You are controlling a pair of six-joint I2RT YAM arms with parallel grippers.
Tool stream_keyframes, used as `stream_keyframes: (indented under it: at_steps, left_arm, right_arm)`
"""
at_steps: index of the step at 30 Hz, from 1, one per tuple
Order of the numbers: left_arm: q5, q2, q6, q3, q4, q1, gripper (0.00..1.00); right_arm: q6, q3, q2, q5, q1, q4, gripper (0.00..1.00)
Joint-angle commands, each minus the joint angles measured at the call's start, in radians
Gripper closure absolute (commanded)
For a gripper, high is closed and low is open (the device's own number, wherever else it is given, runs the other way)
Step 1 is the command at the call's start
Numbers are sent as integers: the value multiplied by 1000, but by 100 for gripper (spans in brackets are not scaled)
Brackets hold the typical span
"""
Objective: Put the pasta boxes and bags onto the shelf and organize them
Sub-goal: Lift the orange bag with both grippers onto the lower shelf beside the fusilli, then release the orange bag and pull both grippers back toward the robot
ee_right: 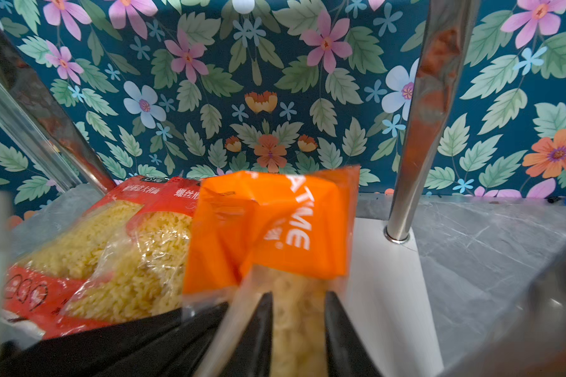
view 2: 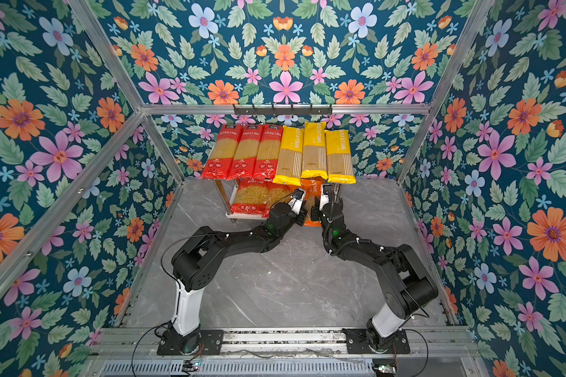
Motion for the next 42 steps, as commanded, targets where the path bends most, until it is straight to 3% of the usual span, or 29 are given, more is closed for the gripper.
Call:
stream_keyframes:
  at_steps: [1,5,13,18,22,32,36,42]
  left_arm:
    - [-23,9,-22,20,69,6,100]
    - [-38,30,-41,47,50,9,100]
    - [-31,94,-180,142,23,8,100]
    - [1,150,-204,232,-48,6,100]
    - [25,144,-239,198,-67,5,100]
    - [-30,-38,-206,77,-136,5,52]
    - [-41,-145,-214,-36,-145,3,44]
    - [-61,-394,-270,-332,-151,-3,42]
  right_arm:
    - [16,-45,-44,18,1,59,63]
    - [60,-107,-122,0,2,-15,59]
    - [221,-216,-327,22,3,-280,60]
    - [257,-255,-349,38,0,-341,61]
    - [281,-250,-339,10,-2,-355,61]
    - [317,-214,-325,-26,-3,-400,61]
    - [303,-213,-379,-23,-5,-459,61]
    - [286,-252,-516,-38,-14,-571,61]
